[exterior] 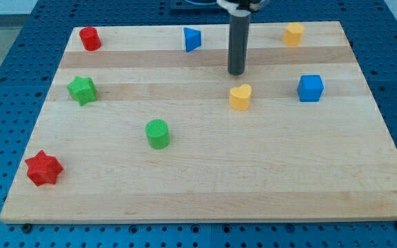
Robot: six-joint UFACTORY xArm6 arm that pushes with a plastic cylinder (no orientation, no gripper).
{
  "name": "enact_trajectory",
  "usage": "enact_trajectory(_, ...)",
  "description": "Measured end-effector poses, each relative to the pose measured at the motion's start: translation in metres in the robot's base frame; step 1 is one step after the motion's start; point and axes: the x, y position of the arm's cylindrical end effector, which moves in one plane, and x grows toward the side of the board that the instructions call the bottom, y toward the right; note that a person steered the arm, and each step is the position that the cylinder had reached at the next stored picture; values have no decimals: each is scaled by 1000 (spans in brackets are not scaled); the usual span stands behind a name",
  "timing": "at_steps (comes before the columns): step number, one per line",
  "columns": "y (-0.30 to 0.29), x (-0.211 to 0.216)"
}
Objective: Slide the yellow heart to the bottom right of the green circle
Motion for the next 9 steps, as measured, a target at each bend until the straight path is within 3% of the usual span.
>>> enact_trajectory(1, 31, 32)
enact_trajectory(3, 15, 156)
enact_trajectory(4, 19, 135)
enact_trajectory(6, 41, 54)
enact_trajectory(7, 0, 53)
enact_trajectory(8, -47, 94)
enact_trajectory(9, -55, 116)
